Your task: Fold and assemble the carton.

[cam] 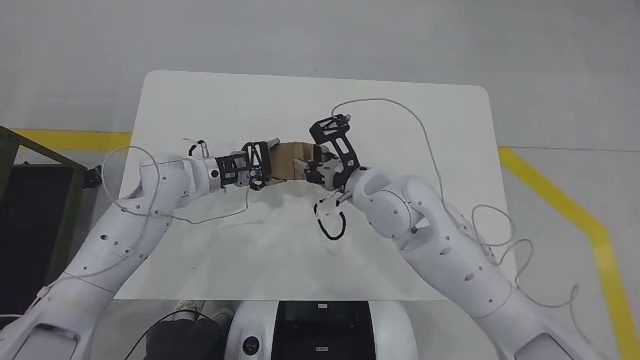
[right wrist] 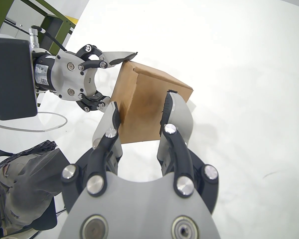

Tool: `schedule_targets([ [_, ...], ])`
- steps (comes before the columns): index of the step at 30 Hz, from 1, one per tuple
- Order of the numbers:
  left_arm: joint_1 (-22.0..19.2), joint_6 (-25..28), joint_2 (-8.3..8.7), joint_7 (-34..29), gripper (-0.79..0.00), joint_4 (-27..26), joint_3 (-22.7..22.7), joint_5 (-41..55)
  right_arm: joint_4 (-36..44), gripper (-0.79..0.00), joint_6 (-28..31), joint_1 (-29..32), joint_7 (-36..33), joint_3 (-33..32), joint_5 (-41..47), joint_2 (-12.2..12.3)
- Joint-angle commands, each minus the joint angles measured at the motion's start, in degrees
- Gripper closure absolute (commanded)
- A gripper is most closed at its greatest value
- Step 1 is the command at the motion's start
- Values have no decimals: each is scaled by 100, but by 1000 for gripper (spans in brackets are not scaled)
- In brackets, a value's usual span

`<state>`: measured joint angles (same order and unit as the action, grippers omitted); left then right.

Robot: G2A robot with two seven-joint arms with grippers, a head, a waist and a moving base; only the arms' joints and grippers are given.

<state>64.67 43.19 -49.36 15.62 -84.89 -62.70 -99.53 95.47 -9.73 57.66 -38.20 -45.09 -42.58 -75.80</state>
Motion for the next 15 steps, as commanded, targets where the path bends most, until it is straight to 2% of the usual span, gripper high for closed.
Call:
schedule_targets([
  [1, 6, 2, -2, -2, -209, -4, -8, 3, -20, -323, -18, -1, 11, -9, -21, -11],
  [15, 45, 25, -13, -7, -215, -8, -57, 29, -78, -292, -80, 76, 77, -126, -166, -61],
])
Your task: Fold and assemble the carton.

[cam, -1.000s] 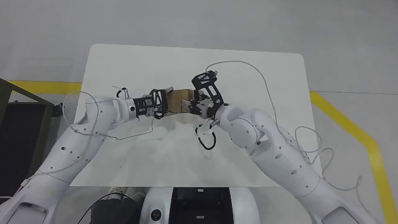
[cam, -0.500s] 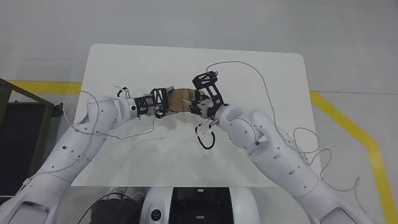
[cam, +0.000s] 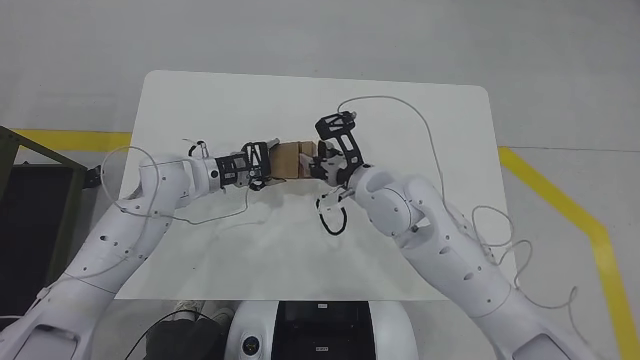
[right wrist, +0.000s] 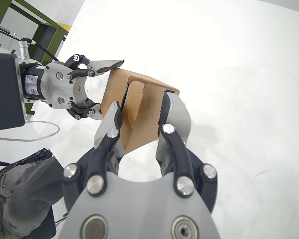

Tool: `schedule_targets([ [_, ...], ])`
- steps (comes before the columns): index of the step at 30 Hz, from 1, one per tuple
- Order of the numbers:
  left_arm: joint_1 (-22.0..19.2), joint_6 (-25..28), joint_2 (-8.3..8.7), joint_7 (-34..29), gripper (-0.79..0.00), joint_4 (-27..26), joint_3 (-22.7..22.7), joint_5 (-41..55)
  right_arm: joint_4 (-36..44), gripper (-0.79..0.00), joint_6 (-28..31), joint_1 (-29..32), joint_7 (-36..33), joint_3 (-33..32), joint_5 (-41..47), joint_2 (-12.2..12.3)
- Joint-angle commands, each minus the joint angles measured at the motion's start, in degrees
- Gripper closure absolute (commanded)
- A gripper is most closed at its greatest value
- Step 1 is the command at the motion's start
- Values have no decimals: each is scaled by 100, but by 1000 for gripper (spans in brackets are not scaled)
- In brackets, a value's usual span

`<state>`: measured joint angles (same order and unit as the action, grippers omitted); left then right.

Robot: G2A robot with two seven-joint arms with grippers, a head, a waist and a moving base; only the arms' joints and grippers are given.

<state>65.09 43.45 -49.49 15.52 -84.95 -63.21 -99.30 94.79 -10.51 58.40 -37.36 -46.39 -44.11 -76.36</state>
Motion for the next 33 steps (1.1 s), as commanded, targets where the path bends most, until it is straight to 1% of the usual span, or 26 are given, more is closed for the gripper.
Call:
schedule_targets([
  [1, 6, 0, -1, 1, -215, -7, -11, 8, -21, -292, -5, 2, -14, 11, -28, -11],
  [9, 24, 18, -7, -40, -219, -29, -41, 25, 44, -286, -21, 20, -5, 0, -114, -50],
  [12, 25, 33, -11, -55, -219, -26, -42, 26, 152, -317, 109, 106, 14, -68, 17, -48],
  [15, 25, 52, -10, -41, -215, 3, -64, 35, 261, -372, 269, 233, 47, -204, 174, -28],
  [16, 27, 51, -11, -42, -215, 7, -60, 27, 317, -376, 303, 269, 48, -247, 160, -17],
  [18, 28, 49, -11, -29, -215, 48, -61, -5, 428, -382, 452, 396, 73, -383, 429, -1],
  [19, 17, 39, -19, -48, -215, 37, -37, -13, 457, -382, 480, 439, 91, -428, 425, 10],
  [23, -20, 11, -41, -86, -215, 70, 5, 0, 516, -342, 475, 609, 189, -626, 470, 42],
  [29, -33, 4, -56, -100, -215, 76, 21, 1, 366, -320, 457, 677, 217, -791, 478, 60],
  [31, -31, 1, -58, -101, -219, 71, 18, -8, 318, -311, 586, 693, 274, -848, 688, 55],
  [33, -30, 4, -60, -110, -215, 75, 11, -5, 351, -296, 733, 720, 396, -896, 705, 60],
])
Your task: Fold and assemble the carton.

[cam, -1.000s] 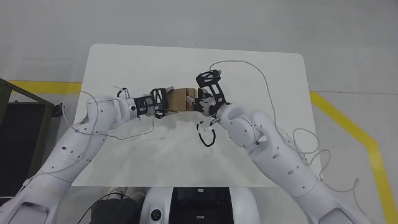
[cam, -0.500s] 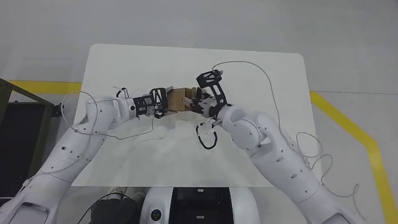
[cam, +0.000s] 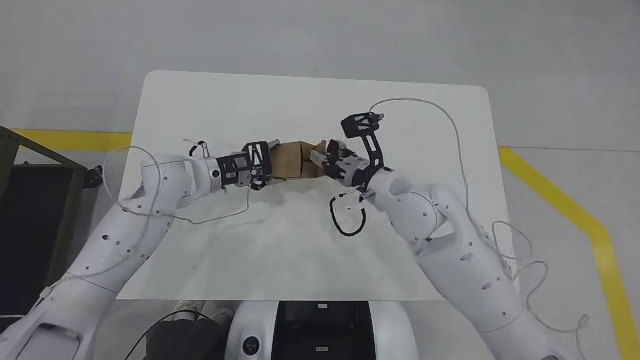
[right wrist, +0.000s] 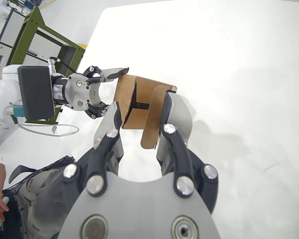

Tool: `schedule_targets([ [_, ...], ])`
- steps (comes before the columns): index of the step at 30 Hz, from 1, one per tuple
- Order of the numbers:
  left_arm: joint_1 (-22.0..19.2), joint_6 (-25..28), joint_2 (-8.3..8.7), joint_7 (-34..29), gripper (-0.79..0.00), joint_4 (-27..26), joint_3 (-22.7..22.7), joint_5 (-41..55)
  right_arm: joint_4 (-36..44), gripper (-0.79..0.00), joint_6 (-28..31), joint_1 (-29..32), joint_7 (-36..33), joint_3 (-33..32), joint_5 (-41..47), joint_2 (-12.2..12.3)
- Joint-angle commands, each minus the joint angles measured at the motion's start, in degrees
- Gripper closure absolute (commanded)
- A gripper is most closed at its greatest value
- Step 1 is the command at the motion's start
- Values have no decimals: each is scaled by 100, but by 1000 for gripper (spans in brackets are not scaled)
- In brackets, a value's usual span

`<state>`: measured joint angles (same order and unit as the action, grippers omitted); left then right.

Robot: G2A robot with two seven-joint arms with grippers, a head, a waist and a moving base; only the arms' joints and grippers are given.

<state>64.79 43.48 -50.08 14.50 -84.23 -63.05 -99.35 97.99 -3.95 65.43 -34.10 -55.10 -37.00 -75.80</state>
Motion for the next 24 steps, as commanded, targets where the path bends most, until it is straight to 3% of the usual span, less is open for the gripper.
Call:
schedule_targets([
  [1, 3, 0, -1, -10, -215, 6, -8, -1, 71, -256, 133, 58, 120, -48, 30, 8],
  [5, 8, 4, -4, -13, -219, 23, -19, -1, 109, -231, 84, 199, 165, -245, 21, 43],
  [16, 33, 15, -10, 16, -219, 53, -57, 17, -57, -262, 280, 525, 380, -778, 572, 105],
  [24, 51, 30, -13, 40, -215, 65, -80, 26, -375, -225, 476, 672, 226, -995, 870, 149],
])
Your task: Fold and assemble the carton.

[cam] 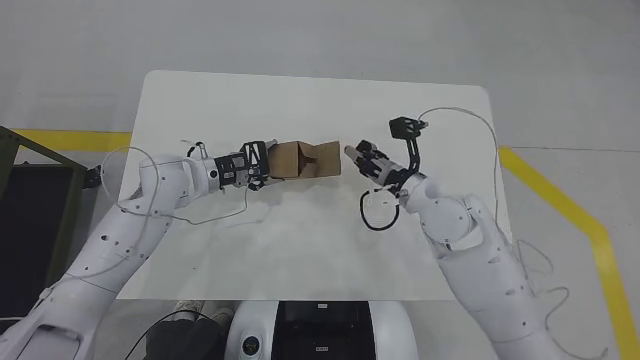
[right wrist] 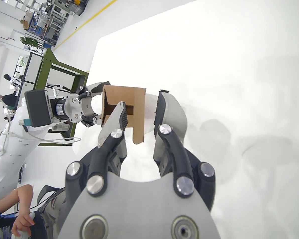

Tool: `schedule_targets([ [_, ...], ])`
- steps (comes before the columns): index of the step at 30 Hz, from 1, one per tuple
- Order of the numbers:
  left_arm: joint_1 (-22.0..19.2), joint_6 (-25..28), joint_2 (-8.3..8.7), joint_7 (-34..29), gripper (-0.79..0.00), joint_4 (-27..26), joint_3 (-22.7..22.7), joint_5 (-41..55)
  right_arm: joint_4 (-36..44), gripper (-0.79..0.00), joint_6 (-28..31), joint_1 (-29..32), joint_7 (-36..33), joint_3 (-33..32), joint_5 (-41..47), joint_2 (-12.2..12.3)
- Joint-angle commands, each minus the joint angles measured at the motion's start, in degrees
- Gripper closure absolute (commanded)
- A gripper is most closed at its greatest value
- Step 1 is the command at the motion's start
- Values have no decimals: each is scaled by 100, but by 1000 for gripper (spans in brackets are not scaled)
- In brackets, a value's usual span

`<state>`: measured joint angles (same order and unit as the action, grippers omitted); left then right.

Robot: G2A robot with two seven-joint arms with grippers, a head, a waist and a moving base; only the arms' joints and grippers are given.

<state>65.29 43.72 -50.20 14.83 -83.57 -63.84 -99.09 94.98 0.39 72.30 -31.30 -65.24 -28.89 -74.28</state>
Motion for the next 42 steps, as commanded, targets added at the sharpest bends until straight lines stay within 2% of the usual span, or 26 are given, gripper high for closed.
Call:
schedule_targets([
  [1, 2, 9, -1, 9, -215, -2, -3, -2, -142, -222, 74, -36, -75, 44, 102, -6],
  [12, 15, 12, -9, -10, -215, -21, -20, -10, -629, -222, 460, -290, -91, 290, 493, -64],
  [26, -25, 18, -41, -64, -215, -20, 31, -5, -742, -197, 474, -641, -119, 810, 351, -162],
  [31, -19, 11, -43, -61, -212, -7, 12, -7, -661, -206, 746, -573, 90, 723, 480, -153],
  [37, -13, 31, -47, -50, -212, 20, 9, -11, -637, -243, 1114, -442, 18, 579, 893, -124],
  [41, -16, 24, -52, -28, -212, 21, 14, -21, -713, -225, 1180, -499, -9, 638, 1014, -140],
  [42, -16, 17, -53, -31, -215, 23, 11, -24, -732, -188, 1169, -526, -2, 662, 997, -145],
])
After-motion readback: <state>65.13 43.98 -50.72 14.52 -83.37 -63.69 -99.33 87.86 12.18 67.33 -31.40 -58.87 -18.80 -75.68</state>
